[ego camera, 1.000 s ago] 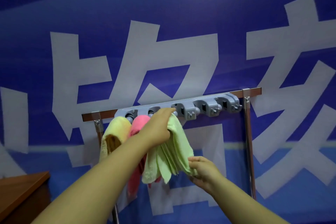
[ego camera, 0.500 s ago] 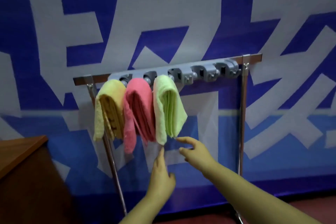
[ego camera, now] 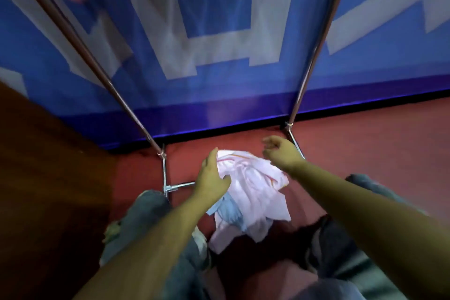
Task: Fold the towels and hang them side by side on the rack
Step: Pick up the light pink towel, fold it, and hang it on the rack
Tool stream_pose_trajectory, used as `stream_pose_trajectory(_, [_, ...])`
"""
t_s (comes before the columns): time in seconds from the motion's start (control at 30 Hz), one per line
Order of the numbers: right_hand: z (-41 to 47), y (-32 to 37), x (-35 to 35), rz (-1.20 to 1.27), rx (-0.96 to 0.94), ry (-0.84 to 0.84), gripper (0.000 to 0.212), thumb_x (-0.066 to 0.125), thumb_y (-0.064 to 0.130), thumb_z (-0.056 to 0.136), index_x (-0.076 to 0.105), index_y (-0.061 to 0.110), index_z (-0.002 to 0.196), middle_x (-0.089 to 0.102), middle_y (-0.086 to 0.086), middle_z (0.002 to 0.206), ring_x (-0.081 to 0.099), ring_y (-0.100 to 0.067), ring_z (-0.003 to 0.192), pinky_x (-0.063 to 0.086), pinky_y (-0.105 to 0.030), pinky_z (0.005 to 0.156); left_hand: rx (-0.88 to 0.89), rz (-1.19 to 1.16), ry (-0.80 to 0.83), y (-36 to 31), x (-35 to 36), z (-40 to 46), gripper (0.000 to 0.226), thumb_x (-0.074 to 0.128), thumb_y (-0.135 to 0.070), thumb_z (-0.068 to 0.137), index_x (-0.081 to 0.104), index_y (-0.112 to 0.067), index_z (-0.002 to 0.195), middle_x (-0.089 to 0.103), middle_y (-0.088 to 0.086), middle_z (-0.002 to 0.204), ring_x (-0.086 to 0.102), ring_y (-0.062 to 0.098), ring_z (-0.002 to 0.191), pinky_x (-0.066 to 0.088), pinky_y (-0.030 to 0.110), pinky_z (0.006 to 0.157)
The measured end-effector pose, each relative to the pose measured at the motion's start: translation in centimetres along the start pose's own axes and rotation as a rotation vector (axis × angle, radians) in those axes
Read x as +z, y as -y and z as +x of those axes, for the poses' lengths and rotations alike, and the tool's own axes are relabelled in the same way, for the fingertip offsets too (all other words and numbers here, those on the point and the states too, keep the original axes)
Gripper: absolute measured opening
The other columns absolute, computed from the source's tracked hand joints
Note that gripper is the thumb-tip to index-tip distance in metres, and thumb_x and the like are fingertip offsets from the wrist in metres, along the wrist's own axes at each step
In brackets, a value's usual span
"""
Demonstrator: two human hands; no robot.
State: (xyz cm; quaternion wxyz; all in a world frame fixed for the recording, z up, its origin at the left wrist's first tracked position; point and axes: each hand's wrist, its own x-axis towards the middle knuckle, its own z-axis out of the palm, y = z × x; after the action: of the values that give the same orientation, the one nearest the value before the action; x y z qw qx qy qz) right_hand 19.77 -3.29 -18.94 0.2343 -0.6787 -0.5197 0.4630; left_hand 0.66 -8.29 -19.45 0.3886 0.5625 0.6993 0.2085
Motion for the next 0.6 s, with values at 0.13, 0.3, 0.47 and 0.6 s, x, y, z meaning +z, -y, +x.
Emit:
stream_pose_trajectory(0.13, [1.9, -6.7, 2.0, -0.090, 0.192, 0.059, 0.031, 0.060, 0.007, 0.081, 0.062, 0.008, 0.113, 0.063, -0.008, 0.086, 0.056, -0.018, 0.064, 0.043, -0.021, 0.061, -0.096, 0.060, 0.129, 4.0, 4.0, 2.1, 0.072, 0.062, -0.003, 0.079, 0.028, -0.009, 0.143, 0.041, 0.016, 0.139, 0.044, 0.031, 0.127, 0.034, 0.028, 0.101])
stream_pose_trajectory(0.3, [4.5, -13.5, 5.2, -0.230, 0.371, 0.172, 0.036, 0.064, 0.017, 0.083, 0.060, 0.013, 0.118, 0.065, -0.009, 0.113, 0.059, -0.025, 0.107, 0.039, -0.020, 0.085, -0.256, 0.065, 0.205, 8.2, 8.6, 5.3, 0.070, 0.062, -0.004, 0.080, 0.031, -0.011, 0.142, 0.045, 0.015, 0.137, 0.047, 0.028, 0.124, 0.035, 0.027, 0.099])
stream_pose_trajectory(0.47, [6.6, -18.8, 9.5, -0.249, 0.506, 0.238, 0.042, 0.065, 0.021, 0.084, 0.055, 0.011, 0.123, 0.062, -0.012, 0.119, 0.057, -0.026, 0.110, 0.040, -0.025, 0.086, -0.376, 0.046, 0.264, 10.7, 11.5, 7.7, 0.065, 0.057, -0.008, 0.084, 0.029, -0.009, 0.143, 0.051, 0.013, 0.125, 0.054, 0.029, 0.111, 0.039, 0.023, 0.083])
stream_pose_trajectory(0.6, [7.9, -22.1, 13.1, -0.226, 0.596, 0.231, 0.052, 0.066, 0.023, 0.082, 0.048, 0.010, 0.129, 0.059, -0.013, 0.124, 0.055, -0.028, 0.114, 0.041, -0.029, 0.089, -0.407, 0.098, 0.302, 12.6, 12.7, 9.7, 0.062, 0.058, -0.006, 0.083, 0.033, -0.007, 0.140, 0.049, 0.006, 0.115, 0.056, 0.029, 0.107, 0.045, 0.031, 0.083])
